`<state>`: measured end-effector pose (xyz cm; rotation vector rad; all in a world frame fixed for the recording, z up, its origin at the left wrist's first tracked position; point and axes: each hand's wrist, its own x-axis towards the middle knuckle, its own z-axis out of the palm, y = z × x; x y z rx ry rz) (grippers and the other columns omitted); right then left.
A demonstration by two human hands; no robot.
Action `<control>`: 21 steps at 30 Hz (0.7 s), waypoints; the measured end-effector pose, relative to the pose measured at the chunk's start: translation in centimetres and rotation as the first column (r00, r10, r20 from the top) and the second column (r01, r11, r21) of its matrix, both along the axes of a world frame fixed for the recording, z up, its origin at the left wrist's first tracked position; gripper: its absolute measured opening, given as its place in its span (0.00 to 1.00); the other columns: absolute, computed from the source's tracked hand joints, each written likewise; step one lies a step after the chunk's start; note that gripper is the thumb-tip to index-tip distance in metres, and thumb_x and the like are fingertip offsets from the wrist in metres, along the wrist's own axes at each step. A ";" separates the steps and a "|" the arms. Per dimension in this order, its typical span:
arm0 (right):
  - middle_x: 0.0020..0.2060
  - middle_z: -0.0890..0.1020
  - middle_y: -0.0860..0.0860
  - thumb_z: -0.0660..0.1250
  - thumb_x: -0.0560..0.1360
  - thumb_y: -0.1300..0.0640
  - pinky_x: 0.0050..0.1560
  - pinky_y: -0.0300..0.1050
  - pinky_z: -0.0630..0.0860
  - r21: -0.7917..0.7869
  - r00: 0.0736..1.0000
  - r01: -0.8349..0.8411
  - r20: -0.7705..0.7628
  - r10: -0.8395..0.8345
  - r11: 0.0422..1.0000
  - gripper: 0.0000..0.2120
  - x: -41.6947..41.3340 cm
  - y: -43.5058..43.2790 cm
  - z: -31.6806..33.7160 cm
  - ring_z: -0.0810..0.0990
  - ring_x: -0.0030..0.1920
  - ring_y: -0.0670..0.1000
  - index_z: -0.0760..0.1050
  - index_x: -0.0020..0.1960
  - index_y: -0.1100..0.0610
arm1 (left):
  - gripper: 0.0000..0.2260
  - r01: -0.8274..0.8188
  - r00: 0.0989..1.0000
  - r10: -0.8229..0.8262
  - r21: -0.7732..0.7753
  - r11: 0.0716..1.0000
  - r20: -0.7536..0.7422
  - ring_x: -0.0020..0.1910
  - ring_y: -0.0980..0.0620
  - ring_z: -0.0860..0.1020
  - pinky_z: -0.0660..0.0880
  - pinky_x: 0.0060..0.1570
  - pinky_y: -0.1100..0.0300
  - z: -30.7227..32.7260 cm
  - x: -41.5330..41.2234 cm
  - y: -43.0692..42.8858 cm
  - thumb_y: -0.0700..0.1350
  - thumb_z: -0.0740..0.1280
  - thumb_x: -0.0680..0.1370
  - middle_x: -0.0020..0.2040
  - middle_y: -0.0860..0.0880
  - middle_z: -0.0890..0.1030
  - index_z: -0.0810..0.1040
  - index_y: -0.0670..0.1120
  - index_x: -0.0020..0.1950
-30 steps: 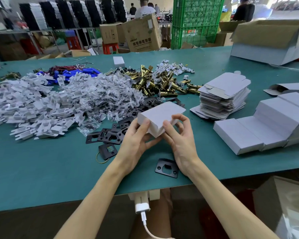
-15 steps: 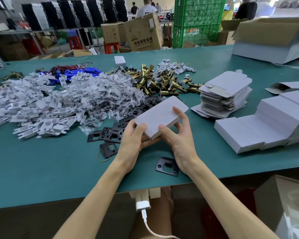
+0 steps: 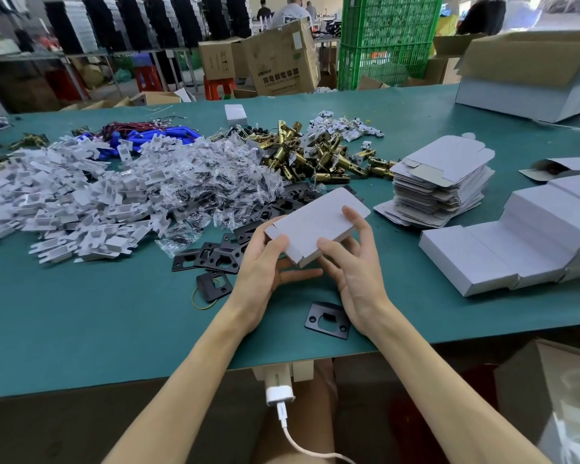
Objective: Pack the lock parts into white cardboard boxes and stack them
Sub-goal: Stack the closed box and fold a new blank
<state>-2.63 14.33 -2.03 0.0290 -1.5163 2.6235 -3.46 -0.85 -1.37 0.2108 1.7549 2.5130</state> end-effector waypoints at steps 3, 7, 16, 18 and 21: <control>0.67 0.76 0.61 0.72 0.76 0.65 0.53 0.46 0.81 -0.002 1.000 0.006 0.005 -0.006 1.000 0.28 0.1 0.0 0.1 0.82 0.61 0.56 0.71 0.70 0.42 | 0.18 0.007 1.000 -0.007 0.009 1.000 -0.011 0.59 0.38 0.84 0.83 0.55 0.41 0.0 0.1 0.1 0.45 0.63 0.82 0.65 0.40 0.82 0.71 0.43 0.71; 0.66 0.77 0.60 0.72 0.76 0.65 0.52 0.45 0.81 -0.015 1.000 -0.003 0.004 0.003 1.000 0.28 0.2 0.0 0.3 0.83 0.61 0.55 0.71 0.70 0.43 | 0.15 0.014 0.999 -0.015 -0.016 1.000 -0.035 0.61 0.37 0.83 0.82 0.57 0.41 0.0 0.1 0.0 0.42 0.60 0.87 0.66 0.38 0.81 0.69 0.41 0.74; 0.63 0.79 0.58 0.70 0.78 0.67 0.49 0.42 0.81 -0.047 1.000 -0.007 -0.013 0.007 0.999 0.26 0.3 0.1 0.6 0.85 0.55 0.52 0.71 0.70 0.46 | 0.19 0.032 0.998 -0.032 0.005 0.999 -0.057 0.63 0.37 0.82 0.82 0.57 0.42 0.4 0.5 -0.1 0.44 0.65 0.84 0.67 0.40 0.80 0.69 0.43 0.75; 0.61 0.80 0.57 0.70 0.78 0.67 0.48 0.42 0.81 -0.057 1.000 -0.004 -0.006 0.003 0.998 0.26 0.3 0.0 0.7 0.85 0.55 0.52 0.70 0.70 0.47 | 0.20 0.043 0.997 -0.043 0.005 0.999 -0.066 0.63 0.37 0.82 0.82 0.58 0.41 0.4 0.5 -0.2 0.44 0.65 0.83 0.67 0.41 0.81 0.69 0.43 0.75; 0.61 0.80 0.56 0.70 0.78 0.67 0.47 0.43 0.81 -0.067 1.000 0.001 0.006 -0.001 0.998 0.26 0.2 0.0 0.7 0.85 0.54 0.52 0.71 0.70 0.46 | 0.18 0.044 0.995 -0.045 -0.019 0.999 -0.087 0.64 0.37 0.82 0.82 0.58 0.42 0.1 0.4 -0.3 0.42 0.64 0.85 0.67 0.41 0.81 0.69 0.43 0.75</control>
